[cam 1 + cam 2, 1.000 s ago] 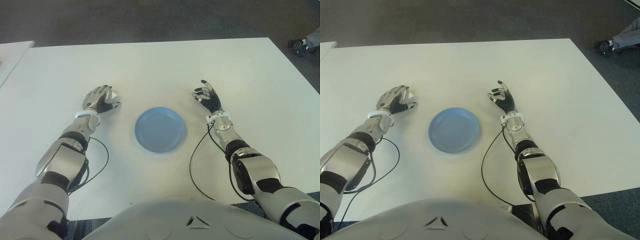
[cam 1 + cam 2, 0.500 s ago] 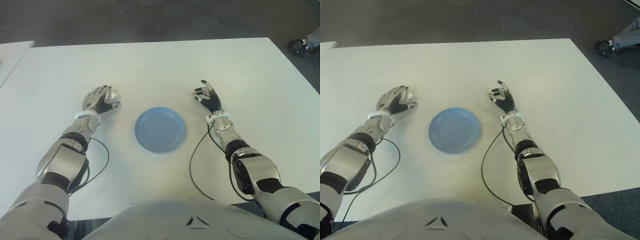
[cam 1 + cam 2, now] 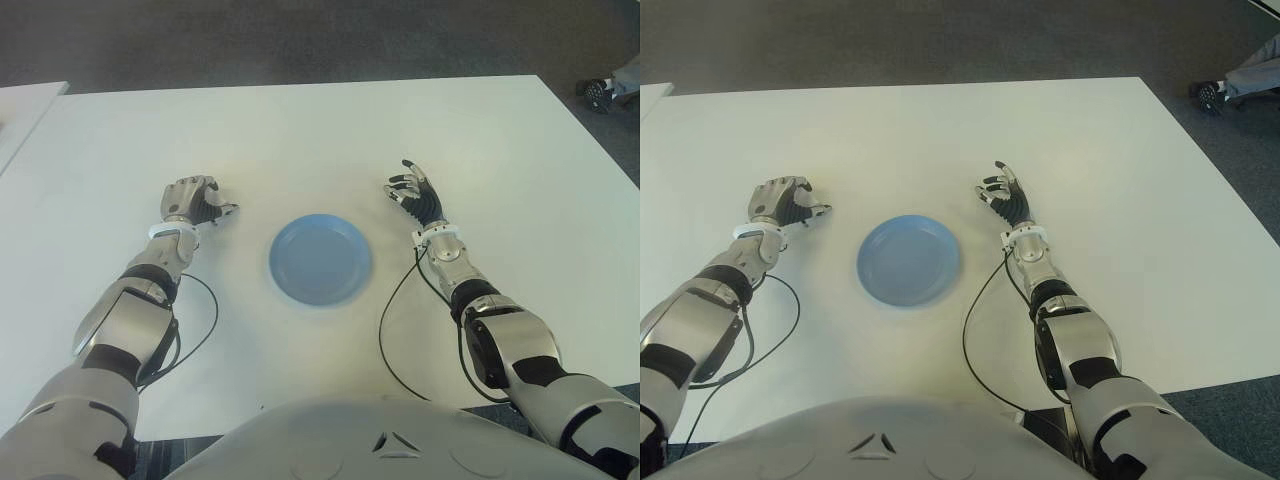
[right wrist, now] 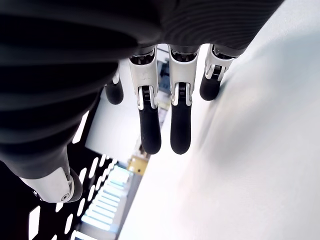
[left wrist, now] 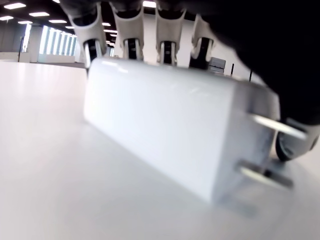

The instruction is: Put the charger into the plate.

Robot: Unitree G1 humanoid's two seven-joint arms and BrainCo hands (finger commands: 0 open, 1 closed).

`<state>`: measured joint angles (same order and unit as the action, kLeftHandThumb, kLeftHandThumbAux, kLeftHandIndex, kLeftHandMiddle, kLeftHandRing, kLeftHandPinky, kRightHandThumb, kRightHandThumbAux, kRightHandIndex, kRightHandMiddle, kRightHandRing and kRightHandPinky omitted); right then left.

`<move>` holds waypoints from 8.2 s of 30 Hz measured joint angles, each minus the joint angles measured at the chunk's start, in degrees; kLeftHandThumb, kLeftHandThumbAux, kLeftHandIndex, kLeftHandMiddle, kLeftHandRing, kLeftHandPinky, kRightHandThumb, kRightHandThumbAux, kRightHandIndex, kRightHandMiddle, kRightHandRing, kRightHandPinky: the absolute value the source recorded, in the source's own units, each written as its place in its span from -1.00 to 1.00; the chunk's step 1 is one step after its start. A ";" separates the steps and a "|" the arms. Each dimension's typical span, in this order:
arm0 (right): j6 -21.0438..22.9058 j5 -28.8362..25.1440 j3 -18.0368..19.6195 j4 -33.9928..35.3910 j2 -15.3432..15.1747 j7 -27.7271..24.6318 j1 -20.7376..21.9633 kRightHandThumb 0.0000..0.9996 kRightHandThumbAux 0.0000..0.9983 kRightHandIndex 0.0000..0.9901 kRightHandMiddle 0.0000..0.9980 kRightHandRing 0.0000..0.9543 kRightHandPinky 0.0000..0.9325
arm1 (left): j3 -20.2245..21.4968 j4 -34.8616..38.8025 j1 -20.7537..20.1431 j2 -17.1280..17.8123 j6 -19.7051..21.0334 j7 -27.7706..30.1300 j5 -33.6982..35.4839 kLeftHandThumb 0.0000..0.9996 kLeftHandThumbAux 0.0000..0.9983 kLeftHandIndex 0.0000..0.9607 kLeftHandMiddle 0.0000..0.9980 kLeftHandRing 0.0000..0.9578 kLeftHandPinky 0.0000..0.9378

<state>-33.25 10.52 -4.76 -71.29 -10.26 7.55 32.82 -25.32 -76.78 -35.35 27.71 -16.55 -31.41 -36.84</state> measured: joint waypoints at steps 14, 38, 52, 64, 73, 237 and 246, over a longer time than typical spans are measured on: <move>0.00 0.01 -0.01 0.00 -0.02 -0.01 -0.01 -1.00 0.24 -0.87 -0.35 -0.34 -0.44 | 4.22 0.28 0.02 -1.06 -0.25 1.48 4.01 0.44 0.40 -0.08 0.56 0.63 0.48; 0.00 -0.01 0.08 0.00 -0.03 -0.01 0.00 -1.00 0.25 -0.85 -0.36 -0.33 -0.38 | 7.19 0.32 0.47 -1.17 -6.72 2.39 6.52 0.44 0.40 -0.08 0.64 0.72 0.60; 0.00 -0.20 0.14 0.00 -0.01 -0.01 0.02 -1.00 0.25 -0.87 -0.36 -0.34 -0.39 | 8.31 0.35 0.76 -1.18 -9.87 2.56 6.68 0.46 0.39 -0.07 0.65 0.73 0.66; 0.00 -0.22 0.14 0.00 0.00 -0.01 0.03 -1.00 0.29 -0.88 -0.36 -0.34 -0.39 | 9.21 2.52 0.72 -1.17 -13.75 2.62 7.26 0.47 0.39 -0.07 0.66 0.74 0.77; 0.00 -0.22 0.13 0.00 0.04 -0.01 0.07 -1.00 0.30 -0.89 -0.33 -0.33 -0.43 | 9.36 6.50 0.13 -1.18 -17.06 2.28 7.63 0.47 0.39 -0.07 0.67 0.75 0.79; -0.35 1.42 -1.19 -1.02 0.84 2.27 0.86 -1.00 0.50 -0.74 -0.27 -0.32 -0.60 | 41.14 4.47 4.93 -17.18 -16.65 54.72 54.07 -0.89 -0.07 -1.00 -1.00 -1.00 -1.00; -0.35 1.43 -1.19 -1.02 0.84 2.26 0.79 -1.00 0.42 -0.74 -0.28 -0.32 -0.59 | 41.14 4.64 4.54 -17.20 -15.70 54.41 52.02 -0.91 -0.07 -1.00 -1.00 -1.00 -1.00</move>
<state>-33.60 11.95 -5.95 -72.31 -9.42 9.81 33.61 15.82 -72.14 -30.80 10.51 -32.25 23.00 15.18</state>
